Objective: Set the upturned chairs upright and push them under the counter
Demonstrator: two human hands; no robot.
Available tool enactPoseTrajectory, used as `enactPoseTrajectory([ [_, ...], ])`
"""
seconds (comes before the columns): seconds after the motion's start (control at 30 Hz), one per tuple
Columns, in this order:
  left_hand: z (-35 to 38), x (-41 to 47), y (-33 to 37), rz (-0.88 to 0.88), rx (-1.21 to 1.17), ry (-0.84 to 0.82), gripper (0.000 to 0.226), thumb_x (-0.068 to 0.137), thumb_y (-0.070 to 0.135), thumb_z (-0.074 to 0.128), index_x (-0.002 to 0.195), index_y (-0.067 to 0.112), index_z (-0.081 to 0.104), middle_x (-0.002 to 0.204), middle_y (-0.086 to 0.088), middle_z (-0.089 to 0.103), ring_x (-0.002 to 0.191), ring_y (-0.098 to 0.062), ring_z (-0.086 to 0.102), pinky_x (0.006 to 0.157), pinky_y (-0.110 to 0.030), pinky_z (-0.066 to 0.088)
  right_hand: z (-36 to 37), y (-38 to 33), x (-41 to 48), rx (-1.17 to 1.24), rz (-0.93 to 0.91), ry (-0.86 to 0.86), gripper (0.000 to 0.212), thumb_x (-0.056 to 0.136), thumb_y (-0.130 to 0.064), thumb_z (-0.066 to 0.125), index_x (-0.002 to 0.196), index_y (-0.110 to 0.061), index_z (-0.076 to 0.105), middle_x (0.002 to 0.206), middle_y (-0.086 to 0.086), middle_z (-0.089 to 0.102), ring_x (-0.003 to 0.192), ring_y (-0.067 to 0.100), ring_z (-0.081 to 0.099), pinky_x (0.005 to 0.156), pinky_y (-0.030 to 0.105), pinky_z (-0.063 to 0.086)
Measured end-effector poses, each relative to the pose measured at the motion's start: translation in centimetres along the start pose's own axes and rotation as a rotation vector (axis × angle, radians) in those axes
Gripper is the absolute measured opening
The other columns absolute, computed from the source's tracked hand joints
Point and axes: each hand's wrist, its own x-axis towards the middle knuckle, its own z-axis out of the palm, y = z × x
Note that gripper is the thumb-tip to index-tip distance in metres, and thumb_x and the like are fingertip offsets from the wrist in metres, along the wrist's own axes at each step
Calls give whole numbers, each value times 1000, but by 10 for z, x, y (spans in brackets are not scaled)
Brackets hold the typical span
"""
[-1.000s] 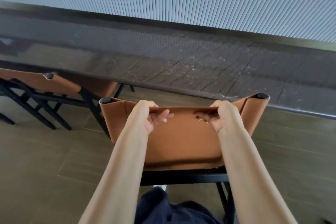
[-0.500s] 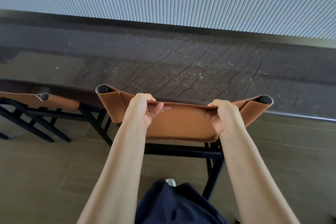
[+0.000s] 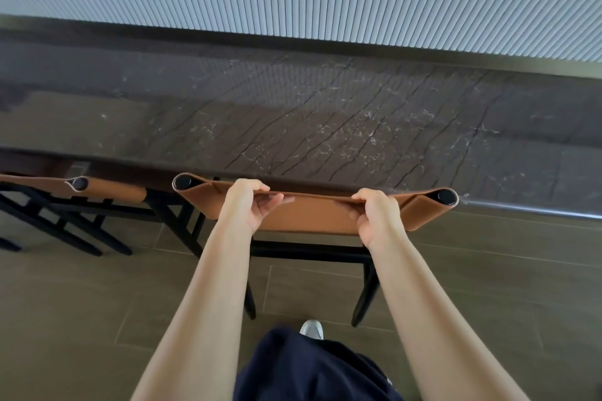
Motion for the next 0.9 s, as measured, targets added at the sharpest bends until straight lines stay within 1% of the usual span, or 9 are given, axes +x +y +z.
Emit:
enactPoseTrajectory([
  [0.07,2,2,4,-6,3,-22,18,86,-12,40,94,-1,51,95,-26,62,77,-50,68,47,-25,56,1,-4,1,-48,-8,-22,26,86,11,52,112,5,52,102,21,57,55,25,69,58,32,59],
  [0.17,1,3,7,-10,20,-72,23,87,-11,40,106,-4,50,104,-32,63,84,-48,69,52,-31,58,2,-8,1,-111,-19,-49,24,86,8,54,110,4,53,101,20,57,51,21,70,72,37,62],
  [0.27,-3,2,6,-16,17,-87,28,87,-11,42,113,-5,49,112,-33,61,89,-48,68,60,-39,60,2,-6,0,-112,-32,-52,27,88,8,53,115,4,52,106,19,56,51,22,70,66,36,62],
  [0.33,-5,0,3,-27,23,-76,26,86,-11,42,110,-5,51,110,-32,62,88,-47,69,66,-42,61,-1,-3,-2,-119,-20,-42,21,89,7,52,109,2,52,101,19,59,54,24,71,62,36,62],
  [0.43,-10,-4,-2,-47,49,-55,22,87,-10,44,106,-3,53,102,-31,67,87,-45,69,64,-43,61,-8,1,-3,-168,15,-40,26,90,6,48,116,3,51,102,26,63,69,34,73,56,37,60],
  [0.57,-16,-10,-6,-56,95,-47,24,89,-8,45,112,-4,53,91,-32,69,85,-43,70,62,-42,61,-9,2,-7,-207,48,-56,29,91,5,45,120,4,50,108,32,65,69,34,70,51,37,59],
  [0.63,-17,-10,-6,-64,108,-44,26,89,-7,45,114,-5,52,93,-32,69,85,-42,71,62,-42,61,-10,4,-9,-214,45,-45,25,92,4,45,116,4,51,107,31,65,75,35,71,57,40,60],
  [0.77,-21,-9,-4,-88,121,-67,31,90,-5,46,120,-8,52,98,-32,68,87,-42,70,63,-41,61,-7,13,-7,-234,44,-11,4,94,-4,48,94,-5,51,96,21,61,90,36,70,73,48,60],
  [0.9,-21,-8,-3,-119,141,-52,28,91,-4,48,118,-8,54,97,-32,69,83,-42,71,60,-41,61,-4,19,-4,-259,44,31,8,92,-12,58,97,-8,53,90,17,60,87,34,70,69,47,61],
])
